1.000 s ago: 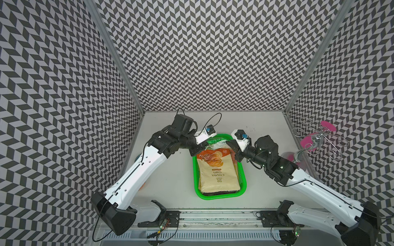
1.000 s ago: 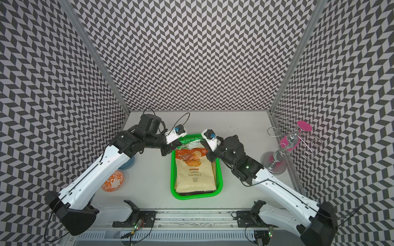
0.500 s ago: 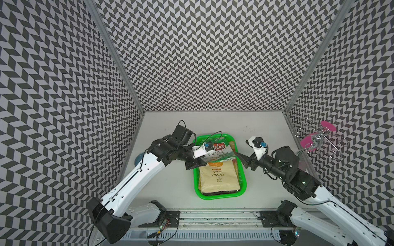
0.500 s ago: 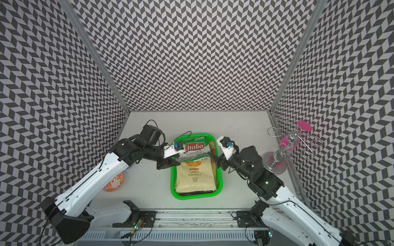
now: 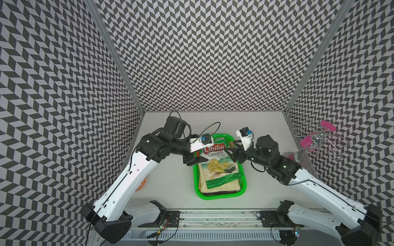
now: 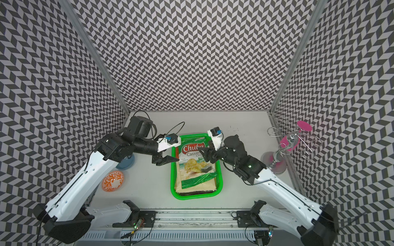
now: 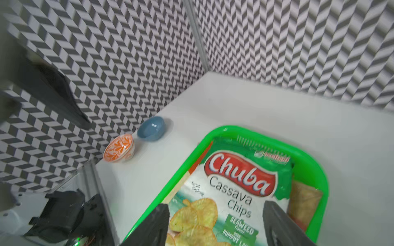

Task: Put the potato chips into the basket
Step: Place the potato chip in the basket.

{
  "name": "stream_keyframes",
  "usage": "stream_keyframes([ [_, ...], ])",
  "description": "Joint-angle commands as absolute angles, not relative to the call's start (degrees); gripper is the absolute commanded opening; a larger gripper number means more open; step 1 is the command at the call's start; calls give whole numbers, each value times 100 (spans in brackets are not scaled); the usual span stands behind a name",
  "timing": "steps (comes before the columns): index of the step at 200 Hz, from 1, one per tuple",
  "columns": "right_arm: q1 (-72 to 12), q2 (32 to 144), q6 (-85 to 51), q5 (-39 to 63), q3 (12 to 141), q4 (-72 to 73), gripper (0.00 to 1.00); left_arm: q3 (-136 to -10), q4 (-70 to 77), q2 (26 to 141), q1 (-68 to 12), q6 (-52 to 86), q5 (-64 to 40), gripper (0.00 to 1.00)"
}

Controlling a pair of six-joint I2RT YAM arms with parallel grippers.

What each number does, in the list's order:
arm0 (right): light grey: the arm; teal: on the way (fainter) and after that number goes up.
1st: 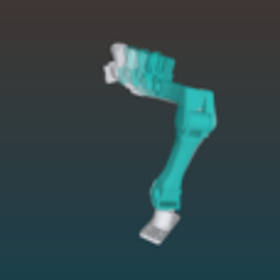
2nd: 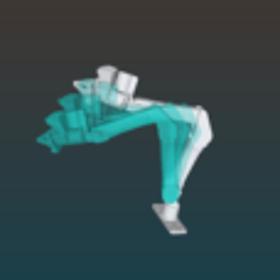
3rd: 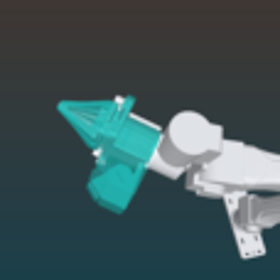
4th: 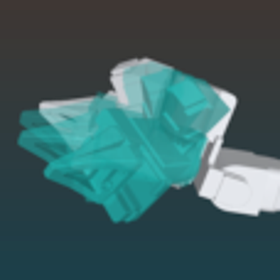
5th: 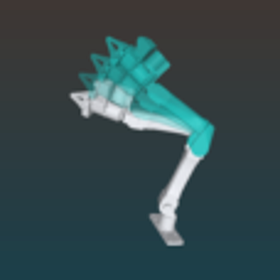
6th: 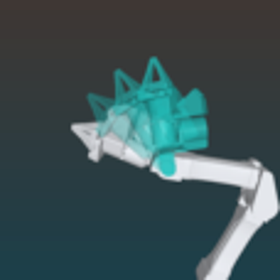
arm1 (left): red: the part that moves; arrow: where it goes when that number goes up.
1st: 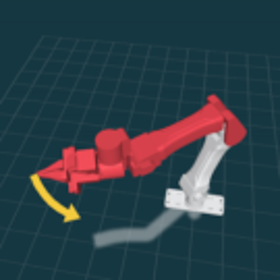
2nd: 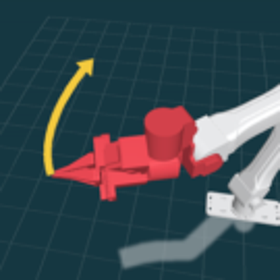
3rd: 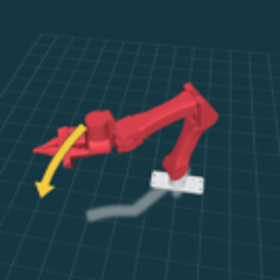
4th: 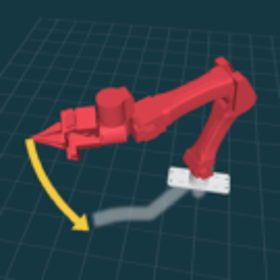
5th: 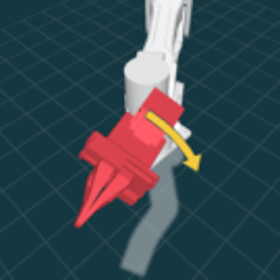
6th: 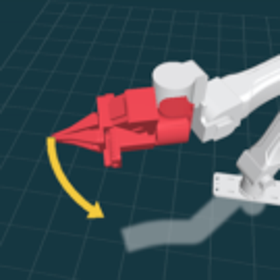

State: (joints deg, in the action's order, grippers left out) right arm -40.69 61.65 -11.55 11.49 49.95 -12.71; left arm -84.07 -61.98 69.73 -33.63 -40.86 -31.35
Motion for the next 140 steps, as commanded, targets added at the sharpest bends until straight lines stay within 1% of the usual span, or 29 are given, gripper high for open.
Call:
stream_keyframes([
  [1,-4044,6307,-1577,1913,4816,-1346,72,-7793,-5415,7098,-3331,-3583,-2938,71],
  [8,-4044,6328,-1656,1860,4705,-1310,72,-7552,-5145,7119,-3327,-3462,-2735,71],
  [22,-4043,6320,-1842,1847,4390,-1133,68,-7119,-4693,7156,-3327,-3234,-2428,71],
  [30,-4043,6315,-1883,1964,4230,-1006,61,-6878,-4468,7171,-3330,-3132,-2333,70],
  [38,-4043,6317,-1920,2109,4082,-934,59,-6695,-4276,7204,-3326,-3043,-2248,70],
  [65,-4051,6361,-2070,2536,3638,-609,56,-6289,-3724,7424,-3331,-2864,-1976,70],
  [77,-4052,6399,-2164,2604,3469,-502,51,-6224,-3559,7574,-3328,-2792,-1846,70],
  [110,-4162,6408,-2311,2654,3164,-392,50,-6174,-3193,7891,-3316,-2667,-1607,71],
  [140,-4296,6173,-2350,2670,3042,-354,50,-6164,-2891,8100,-3222,-2561,-1240,71],
])
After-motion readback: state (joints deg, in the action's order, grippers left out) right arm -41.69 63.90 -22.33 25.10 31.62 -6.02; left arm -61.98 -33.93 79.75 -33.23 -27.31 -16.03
